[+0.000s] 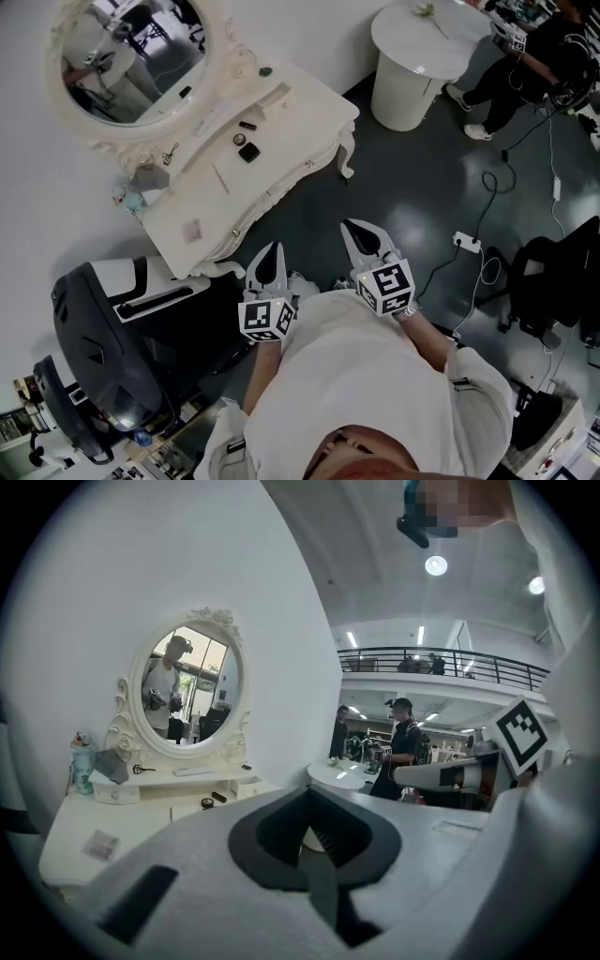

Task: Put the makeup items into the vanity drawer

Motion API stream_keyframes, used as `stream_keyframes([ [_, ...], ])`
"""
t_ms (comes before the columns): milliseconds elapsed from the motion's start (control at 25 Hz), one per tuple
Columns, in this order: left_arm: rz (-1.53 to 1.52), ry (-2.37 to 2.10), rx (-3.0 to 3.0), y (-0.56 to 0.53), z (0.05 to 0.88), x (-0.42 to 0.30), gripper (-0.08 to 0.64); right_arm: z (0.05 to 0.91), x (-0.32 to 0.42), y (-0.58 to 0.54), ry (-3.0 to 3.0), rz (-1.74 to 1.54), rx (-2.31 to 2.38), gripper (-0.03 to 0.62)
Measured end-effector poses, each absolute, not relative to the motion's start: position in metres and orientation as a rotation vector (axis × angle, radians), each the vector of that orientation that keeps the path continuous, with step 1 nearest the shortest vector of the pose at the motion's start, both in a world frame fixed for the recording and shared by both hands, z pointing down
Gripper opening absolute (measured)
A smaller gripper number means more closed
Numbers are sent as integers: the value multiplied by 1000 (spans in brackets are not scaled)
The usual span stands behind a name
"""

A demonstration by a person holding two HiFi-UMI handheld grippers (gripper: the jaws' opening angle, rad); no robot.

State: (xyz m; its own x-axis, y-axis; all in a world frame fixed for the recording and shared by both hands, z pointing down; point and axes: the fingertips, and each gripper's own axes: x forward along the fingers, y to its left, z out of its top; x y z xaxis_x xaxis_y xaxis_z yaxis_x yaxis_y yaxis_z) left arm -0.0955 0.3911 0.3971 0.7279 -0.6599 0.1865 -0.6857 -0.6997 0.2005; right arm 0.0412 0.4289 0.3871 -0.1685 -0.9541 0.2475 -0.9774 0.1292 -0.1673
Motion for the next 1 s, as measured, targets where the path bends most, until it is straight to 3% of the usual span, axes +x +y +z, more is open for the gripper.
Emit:
stream_keyframes([
  [520, 117, -934, 2695, 308, 408, -49, 6, 390, 76, 376, -2221, 420, 2036, 8],
  [1000, 141, -966, 2712, 182, 403, -40, 6, 386, 86, 246, -2271, 502, 1987, 8],
])
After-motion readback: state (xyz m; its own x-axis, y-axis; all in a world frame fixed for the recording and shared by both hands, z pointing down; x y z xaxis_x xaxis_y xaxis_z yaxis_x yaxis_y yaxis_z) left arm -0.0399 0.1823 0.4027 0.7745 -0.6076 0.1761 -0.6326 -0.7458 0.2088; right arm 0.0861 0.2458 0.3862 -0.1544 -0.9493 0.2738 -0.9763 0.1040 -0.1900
